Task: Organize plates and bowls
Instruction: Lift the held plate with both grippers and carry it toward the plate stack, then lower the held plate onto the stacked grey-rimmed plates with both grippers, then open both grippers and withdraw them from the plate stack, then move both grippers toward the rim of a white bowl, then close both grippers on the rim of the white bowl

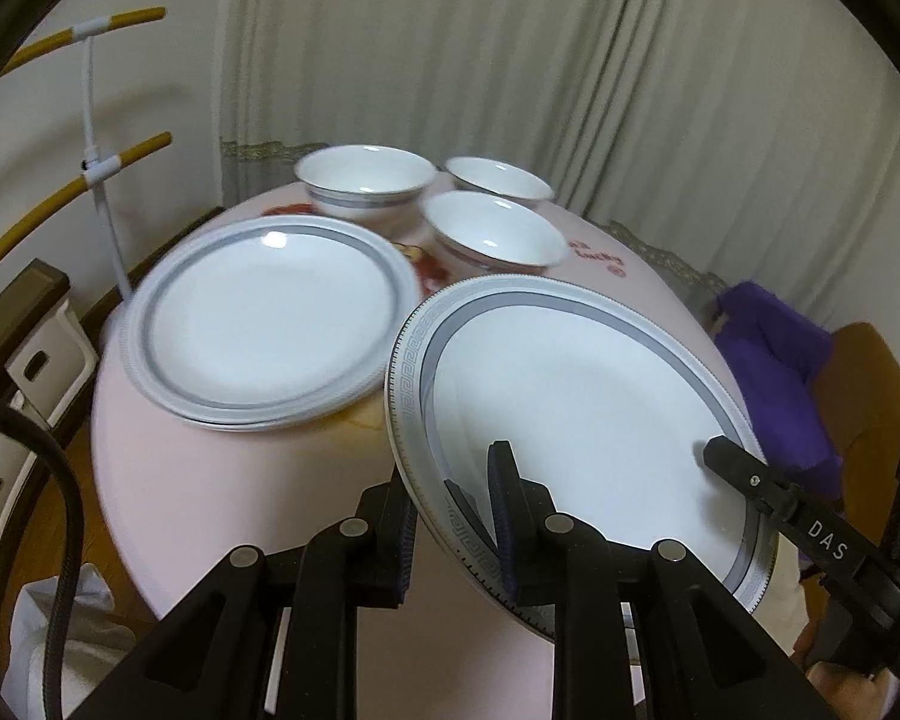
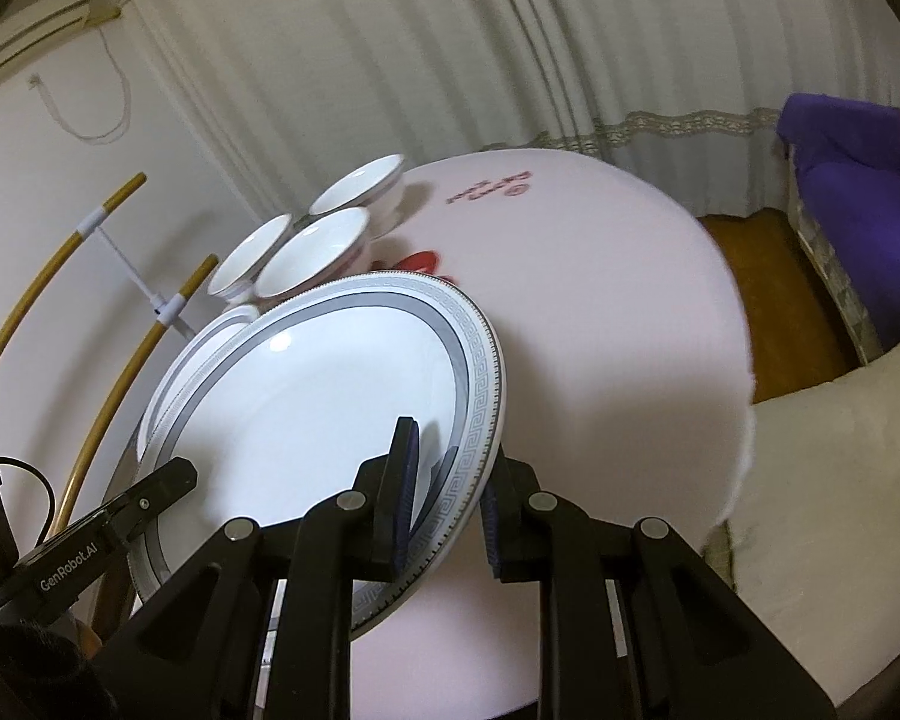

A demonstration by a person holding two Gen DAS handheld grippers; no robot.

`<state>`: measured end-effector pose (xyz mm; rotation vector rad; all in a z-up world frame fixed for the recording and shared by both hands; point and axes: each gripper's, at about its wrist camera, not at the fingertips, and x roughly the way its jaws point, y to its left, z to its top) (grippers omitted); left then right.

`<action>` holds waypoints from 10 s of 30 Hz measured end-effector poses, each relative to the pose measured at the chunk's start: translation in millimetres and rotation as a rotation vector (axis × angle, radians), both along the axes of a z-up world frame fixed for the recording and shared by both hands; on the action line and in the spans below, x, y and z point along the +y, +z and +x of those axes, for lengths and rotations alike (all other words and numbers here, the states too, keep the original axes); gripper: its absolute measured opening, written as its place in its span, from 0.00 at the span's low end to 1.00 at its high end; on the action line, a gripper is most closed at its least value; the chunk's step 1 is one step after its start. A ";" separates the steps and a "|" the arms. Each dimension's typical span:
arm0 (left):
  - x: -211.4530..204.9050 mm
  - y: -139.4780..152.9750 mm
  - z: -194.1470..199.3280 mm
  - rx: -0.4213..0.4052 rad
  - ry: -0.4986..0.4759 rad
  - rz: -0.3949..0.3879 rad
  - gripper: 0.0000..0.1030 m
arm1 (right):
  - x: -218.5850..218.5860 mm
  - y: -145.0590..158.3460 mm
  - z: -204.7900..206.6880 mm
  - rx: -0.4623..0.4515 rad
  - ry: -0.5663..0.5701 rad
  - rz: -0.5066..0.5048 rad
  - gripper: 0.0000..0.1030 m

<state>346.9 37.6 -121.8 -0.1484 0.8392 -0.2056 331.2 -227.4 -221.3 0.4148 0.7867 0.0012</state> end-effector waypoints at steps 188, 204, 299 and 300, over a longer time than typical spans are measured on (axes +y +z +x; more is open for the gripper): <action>117.8 -65.9 122.5 0.025 0.236 0.147 0.30 | 150.3 -53.5 127.9 0.114 0.173 0.105 0.42; 118.0 -28.6 81.6 -0.004 0.205 0.111 0.47 | 127.9 -20.6 90.3 0.068 0.123 0.094 0.57; -41.2 5.1 297.5 0.112 -0.133 0.162 0.07 | 10.4 -4.3 192.5 0.124 0.110 0.098 0.06; -38.2 7.1 292.2 0.106 -0.133 0.160 0.07 | 11.9 -0.7 189.1 0.118 0.110 0.095 0.06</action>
